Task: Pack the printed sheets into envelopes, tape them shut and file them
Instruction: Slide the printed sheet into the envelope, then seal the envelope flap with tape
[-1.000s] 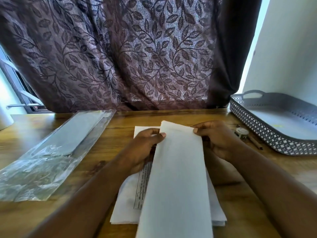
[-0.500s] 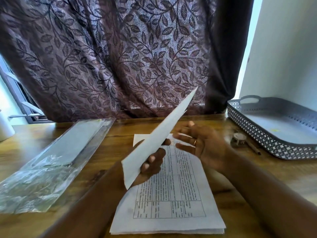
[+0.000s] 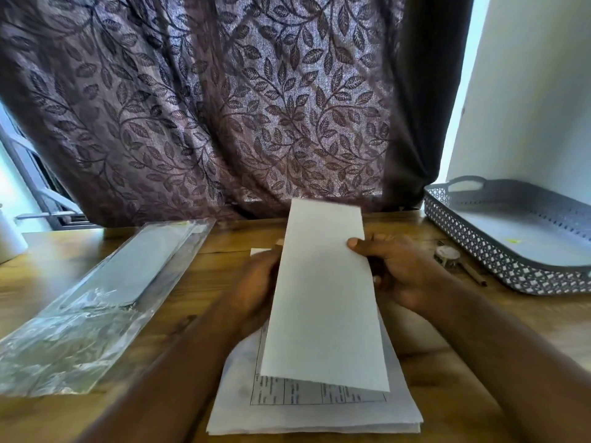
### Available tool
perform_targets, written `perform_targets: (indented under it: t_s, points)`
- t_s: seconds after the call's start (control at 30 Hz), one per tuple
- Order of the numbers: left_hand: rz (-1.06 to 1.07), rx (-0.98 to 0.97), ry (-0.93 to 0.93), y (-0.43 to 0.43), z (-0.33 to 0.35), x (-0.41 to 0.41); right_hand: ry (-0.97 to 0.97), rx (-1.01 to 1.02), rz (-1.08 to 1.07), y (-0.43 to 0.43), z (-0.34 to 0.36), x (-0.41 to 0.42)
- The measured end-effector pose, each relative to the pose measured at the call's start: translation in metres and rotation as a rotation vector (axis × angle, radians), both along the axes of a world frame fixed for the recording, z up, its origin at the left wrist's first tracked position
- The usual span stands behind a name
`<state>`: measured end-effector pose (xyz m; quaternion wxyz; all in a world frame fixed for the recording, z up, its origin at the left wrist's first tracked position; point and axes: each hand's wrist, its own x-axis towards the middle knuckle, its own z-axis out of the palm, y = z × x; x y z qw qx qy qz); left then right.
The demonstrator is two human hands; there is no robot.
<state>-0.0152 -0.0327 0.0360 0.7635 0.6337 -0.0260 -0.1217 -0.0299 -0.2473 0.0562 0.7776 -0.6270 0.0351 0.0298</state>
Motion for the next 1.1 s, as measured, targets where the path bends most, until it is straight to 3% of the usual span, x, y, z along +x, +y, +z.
perform_targets:
  t_s: [0.13, 0.37, 0.43, 0.57, 0.73, 0.9, 1.1]
  points:
    - [0.152, 0.083, -0.096, 0.009, -0.004, 0.016, 0.057, -0.233, 0.018, 0.000, -0.010, 0.001]
    - [0.243, 0.859, -0.446, 0.010, -0.018, 0.019, -0.074, -0.916, -0.016, 0.006, -0.020, 0.007]
    - [0.259, 1.016, -0.546, 0.010, -0.021, 0.020, -0.072, -1.025, -0.020, 0.006, -0.022, 0.007]
    - [0.258, 1.025, -0.642, 0.008, -0.025, 0.019, -0.086, -1.014, -0.076, 0.001, -0.030, 0.010]
    - [0.176, 1.039, -0.842, 0.000, -0.028, 0.015, -0.203, -1.264, -0.248, -0.029, -0.024, 0.013]
    - [0.133, 1.020, -0.923, -0.007, -0.029, 0.013, -0.163, -1.449, -0.548, -0.099, -0.014, 0.002]
    - [0.134, 1.020, -0.941, -0.008, -0.031, 0.014, -0.071, -1.594, -0.550, -0.120, -0.024, 0.001]
